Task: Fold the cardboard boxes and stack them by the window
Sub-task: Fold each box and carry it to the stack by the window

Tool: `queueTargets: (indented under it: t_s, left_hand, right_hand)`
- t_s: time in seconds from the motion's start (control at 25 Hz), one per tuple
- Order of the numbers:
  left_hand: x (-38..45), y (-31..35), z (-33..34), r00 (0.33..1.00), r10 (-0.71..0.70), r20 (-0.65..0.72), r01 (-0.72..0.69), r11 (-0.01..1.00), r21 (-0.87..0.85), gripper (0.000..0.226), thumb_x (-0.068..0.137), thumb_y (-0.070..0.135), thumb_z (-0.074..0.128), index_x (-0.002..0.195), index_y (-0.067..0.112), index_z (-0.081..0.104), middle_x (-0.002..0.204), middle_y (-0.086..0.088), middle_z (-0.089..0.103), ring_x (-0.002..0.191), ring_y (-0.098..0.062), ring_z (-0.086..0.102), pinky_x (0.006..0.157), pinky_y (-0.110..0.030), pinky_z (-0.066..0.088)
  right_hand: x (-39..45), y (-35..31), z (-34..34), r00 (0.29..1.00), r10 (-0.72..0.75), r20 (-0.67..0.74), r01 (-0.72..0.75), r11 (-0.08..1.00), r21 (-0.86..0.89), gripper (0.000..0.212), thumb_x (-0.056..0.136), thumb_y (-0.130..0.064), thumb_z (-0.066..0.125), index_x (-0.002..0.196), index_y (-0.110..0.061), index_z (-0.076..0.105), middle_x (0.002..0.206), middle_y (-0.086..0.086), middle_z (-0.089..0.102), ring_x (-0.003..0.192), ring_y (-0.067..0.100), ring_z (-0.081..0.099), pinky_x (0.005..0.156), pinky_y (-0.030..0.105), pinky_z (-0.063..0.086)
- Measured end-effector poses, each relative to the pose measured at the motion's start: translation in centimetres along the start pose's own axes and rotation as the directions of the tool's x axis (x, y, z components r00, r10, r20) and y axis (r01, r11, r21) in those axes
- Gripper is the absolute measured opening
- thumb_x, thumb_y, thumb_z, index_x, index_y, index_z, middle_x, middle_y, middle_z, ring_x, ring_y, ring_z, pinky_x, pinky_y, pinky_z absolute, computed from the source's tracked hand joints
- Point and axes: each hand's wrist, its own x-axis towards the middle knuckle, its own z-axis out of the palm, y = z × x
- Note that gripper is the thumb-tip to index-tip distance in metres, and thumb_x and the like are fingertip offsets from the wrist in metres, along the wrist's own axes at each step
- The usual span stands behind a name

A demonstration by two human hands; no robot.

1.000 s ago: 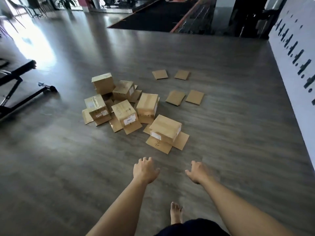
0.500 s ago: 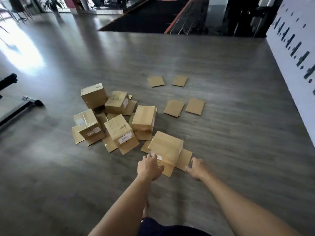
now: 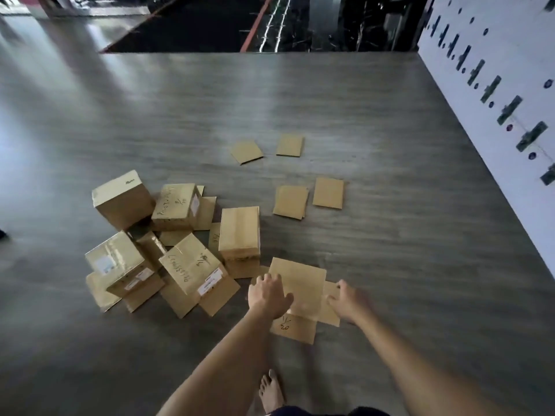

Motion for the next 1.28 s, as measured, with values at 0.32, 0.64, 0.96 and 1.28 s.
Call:
queueTargets:
  t_s: [0.32,0.64,0.96,1.28]
  left_hand:
    - [9.0,1.1,1.0,0.999,-0.013,-0.040,0.012,0.999,-0.033,0.058,0.090,0.060,0.053,0.136,0.024,0.047,0.134,-0.001,0.055,0.123,-0.025,0.051,0.096,-0.040,0.047]
    - [21.9,-1.1,9.6,0.999,0.044,0.020,-0.045,0.998,0.040,0.063,0.089,0.060,0.052,0.139,0.023,0.043,0.138,-0.004,0.051,0.127,-0.028,0.047,0.100,-0.045,0.043]
    - [37.5,-6.2,29.7,0.998,0.042,-0.043,-0.040,0.998,0.055,0.076,0.089,0.060,0.056,0.149,0.022,0.027,0.144,-0.002,0.046,0.129,-0.026,0.046,0.103,-0.045,0.043]
    - [51.2,-12.9,43.7,0.969,-0.230,0.087,0.244,0.948,-0.205,0.087,0.091,0.070,0.047,0.143,0.003,0.031,0.139,-0.018,0.052,0.125,-0.038,0.052,0.096,-0.043,0.044]
  right_hand:
    - [7.7,2.2,-0.4,1.000,0.007,0.018,-0.006,1.000,-0.022,0.049,0.095,-0.044,0.057,0.129,-0.009,0.051,0.131,0.016,0.060,0.117,0.032,0.059,0.091,0.033,0.047]
    - [19.5,4.7,9.2,0.992,0.122,0.012,-0.123,0.989,0.080,0.045,0.095,-0.048,0.052,0.119,-0.009,0.052,0.121,0.017,0.064,0.108,0.034,0.062,0.082,0.036,0.050]
    - [36.4,8.6,27.3,0.982,0.174,-0.067,-0.174,0.985,0.015,0.055,0.097,-0.054,0.046,0.129,-0.010,0.046,0.127,0.015,0.058,0.113,0.033,0.058,0.084,0.039,0.048]
    - [49.7,12.5,41.7,0.946,0.248,-0.206,-0.230,0.967,0.109,0.086,0.098,-0.066,0.031,0.158,-0.013,-0.001,0.145,0.016,0.045,0.120,0.034,0.055,0.086,0.040,0.048]
